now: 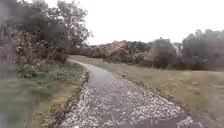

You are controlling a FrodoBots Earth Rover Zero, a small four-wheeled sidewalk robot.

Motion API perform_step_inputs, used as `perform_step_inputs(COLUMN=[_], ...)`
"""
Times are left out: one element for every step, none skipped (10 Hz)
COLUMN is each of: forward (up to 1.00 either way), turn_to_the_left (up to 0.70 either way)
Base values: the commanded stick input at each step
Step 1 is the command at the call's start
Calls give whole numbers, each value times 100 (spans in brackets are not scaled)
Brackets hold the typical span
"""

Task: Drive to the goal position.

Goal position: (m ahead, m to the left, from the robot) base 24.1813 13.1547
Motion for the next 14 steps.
perform_step_inputs(forward=[100, 100, 100, 100, 100, 100, 100, 100, 100, 100, 100, 100, 100, 100], turn_to_the_left=[0, 0, 0, 0, 0, 0, 0, 0, 0, 0, 0, 2, 6, 39])
